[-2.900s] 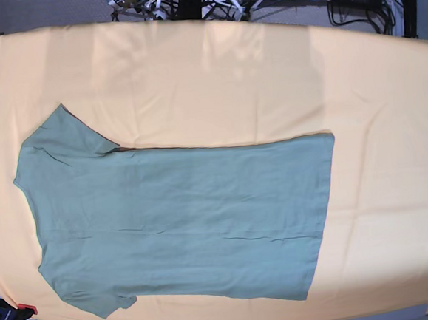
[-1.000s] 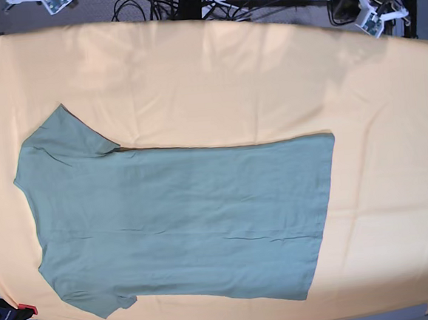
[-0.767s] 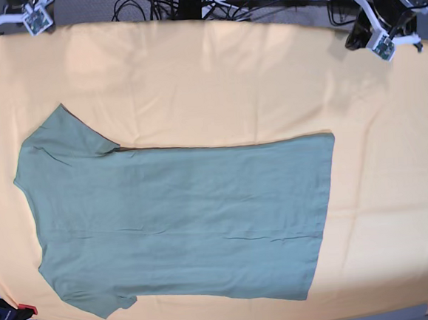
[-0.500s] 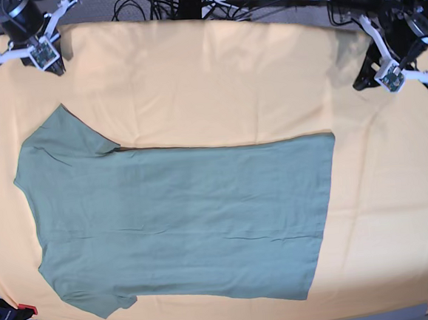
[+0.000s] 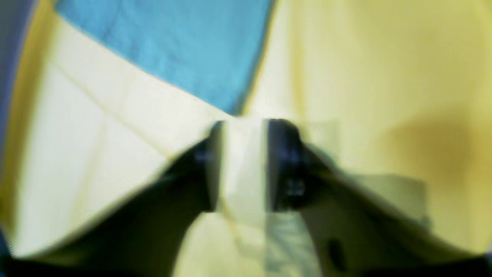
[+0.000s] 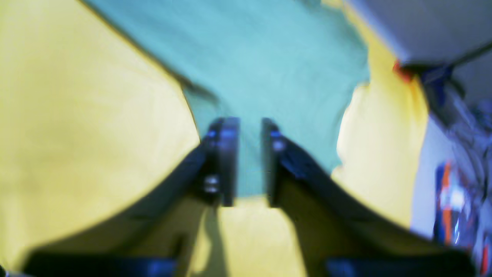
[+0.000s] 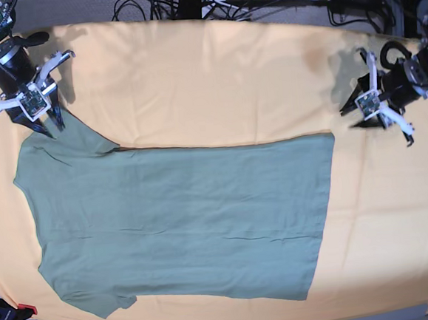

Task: Fold the T-shirt properly
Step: 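Move right gripper to shirt shoulder, left gripper to hem corner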

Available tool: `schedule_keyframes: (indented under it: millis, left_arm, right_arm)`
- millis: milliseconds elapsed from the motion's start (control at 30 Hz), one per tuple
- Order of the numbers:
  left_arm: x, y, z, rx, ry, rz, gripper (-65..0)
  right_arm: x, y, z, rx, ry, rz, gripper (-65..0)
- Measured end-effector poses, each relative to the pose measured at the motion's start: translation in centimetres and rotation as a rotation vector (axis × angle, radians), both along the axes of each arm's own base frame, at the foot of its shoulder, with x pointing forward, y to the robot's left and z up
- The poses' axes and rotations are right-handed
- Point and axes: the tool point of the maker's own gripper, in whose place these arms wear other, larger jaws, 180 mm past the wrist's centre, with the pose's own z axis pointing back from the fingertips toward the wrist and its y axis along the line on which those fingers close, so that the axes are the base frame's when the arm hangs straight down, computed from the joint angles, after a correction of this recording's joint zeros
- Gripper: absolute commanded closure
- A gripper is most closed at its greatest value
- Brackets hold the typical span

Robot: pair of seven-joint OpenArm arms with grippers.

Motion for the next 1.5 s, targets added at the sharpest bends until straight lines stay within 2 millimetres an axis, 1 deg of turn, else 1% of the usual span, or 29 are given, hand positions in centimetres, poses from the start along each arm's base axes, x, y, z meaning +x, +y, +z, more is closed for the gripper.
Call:
schedule_keyframes:
  millis: [33, 100, 167, 333, 467, 567, 733, 800, 867, 900, 933, 1000, 1133, 1200, 1267, 1400, 1467, 1500]
  left_arm:
    - [0.8, -0.2, 0.4, 0.001, -0.019, -0.008, -33.4]
    - [1.8, -0.4, 0.7, 0.021, -0.034, -0.037, -33.4]
    - [2.6, -0.4, 0.2, 0.047, -0.029, -0.049, -33.4]
    - [3.3, -0.9, -2.5, 0.14, 0.017, -0.132, -33.4]
    - [4.4, -1.1, -3.4, 0.191, 0.019, -0.186, -33.4]
    - [5.2, -1.0, -4.6, 0.238, 0.032, -0.208, -33.4]
    - [6.3, -2.7, -6.1, 0.245, 0.05, -0.25, -33.2]
    - [6.7, -3.1, -6.4, 0.254, 0.051, -0.265, -31.3]
    - [6.9, -3.6, -6.7, 0.258, 0.053, -0.276, -27.5]
    - [7.1, -3.7, -6.8, 0.259, 0.055, -0.28, -23.1]
    - [7.2, -3.8, -6.9, 0.26, 0.057, -0.283, -16.4]
    - [7.1, -4.0, -7.1, 0.261, 0.061, -0.288, -0.4]
    - [7.6, -3.9, -6.8, 0.26, 0.044, -0.278, 0.0]
    - [7.8, -3.8, -6.6, 0.268, 0.04, -0.275, 0.0]
    - [8.2, -3.7, -6.2, 0.276, 0.034, -0.272, 0.0]
    - [9.3, -3.7, -5.0, 0.247, 0.03, -0.229, 0.0]
    - [9.6, -3.5, -4.7, 0.242, 0.037, -0.205, 0.0]
    - [9.6, -3.5, -4.6, 0.232, 0.044, -0.198, 0.0]
  right_arm:
    - [-0.1, -0.1, -0.4, -0.002, 0.014, 0.002, -28.7]
    - [-0.5, 0.1, -1.1, -0.002, 0.045, 0.025, -30.3]
    - [-0.5, 0.2, -1.2, 0.002, 0.046, 0.03, -30.3]
    - [-0.5, 0.2, -1.1, 0.004, 0.043, 0.03, -30.3]
    - [-0.6, 0.2, -1.2, 0.005, 0.046, 0.029, -30.3]
    - [-0.6, 0.2, -1.2, 0.005, 0.046, 0.028, -30.3]
    - [-0.6, 0.2, -1.2, 0.006, 0.047, 0.027, -30.3]
    - [-0.6, 0.2, -1.2, 0.006, 0.046, 0.028, -30.3]
    - [-0.6, 0.2, -1.2, 0.005, 0.047, 0.028, -30.3]
    - [-0.6, 0.2, -1.2, 0.005, 0.047, 0.028, -30.3]
    - [-0.6, 0.2, -1.2, 0.005, 0.046, 0.028, -30.3]
    - [-0.6, 0.2, -1.2, 0.005, 0.046, 0.028, -30.3]
    - [-0.4, 0.0, -1.2, -0.001, 0.045, 0.031, -30.4]
    - [0.1, -0.7, -1.5, -0.014, 0.052, 0.034, -30.4]
    - [0.5, -1.6, -2.5, -0.022, 0.083, 0.044, -30.4]
    - [0.8, -2.8, -4.8, -0.011, 0.177, 0.093, -30.4]
    - [0.9, -3.0, -5.8, -0.022, 0.213, 0.112, -30.4]
    - [0.7, -2.7, -6.3, -0.03, 0.23, 0.133, -30.4]
